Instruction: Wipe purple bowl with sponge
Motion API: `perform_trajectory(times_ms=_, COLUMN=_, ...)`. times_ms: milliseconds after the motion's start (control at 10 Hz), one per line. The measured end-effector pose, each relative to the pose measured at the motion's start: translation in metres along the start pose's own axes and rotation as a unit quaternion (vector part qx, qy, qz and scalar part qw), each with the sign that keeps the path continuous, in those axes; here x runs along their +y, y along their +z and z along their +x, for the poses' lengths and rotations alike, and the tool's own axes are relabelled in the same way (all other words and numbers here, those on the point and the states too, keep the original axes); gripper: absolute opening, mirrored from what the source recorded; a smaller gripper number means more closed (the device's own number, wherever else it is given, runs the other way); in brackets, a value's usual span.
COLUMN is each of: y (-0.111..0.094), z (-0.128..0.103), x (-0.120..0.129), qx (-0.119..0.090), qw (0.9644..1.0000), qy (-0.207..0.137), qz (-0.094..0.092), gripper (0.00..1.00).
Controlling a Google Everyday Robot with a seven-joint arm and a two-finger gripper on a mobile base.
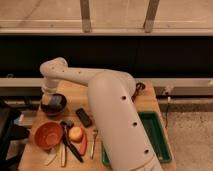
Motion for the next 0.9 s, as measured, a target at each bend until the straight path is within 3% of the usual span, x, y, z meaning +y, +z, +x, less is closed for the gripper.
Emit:
perform_trajectory(times_ms=400, y=-0.003, z=-0.003, x=0.016, qx=-0.001, qw=0.9998, qy=-0.017, qz=-0.007, gripper=0.0)
perform_trajectory(times_ms=700, y=-0.011, z=0.023, x=0.032, qx=0.01, qw=0.9998, qy=-0.009, qz=-0.016, gripper=0.0)
perform_trajectory(times_ms=900, y=-0.016, z=0.039, x=0.028, qx=0.024, qw=0.9997, qy=0.0, qz=-0.009, gripper=0.0)
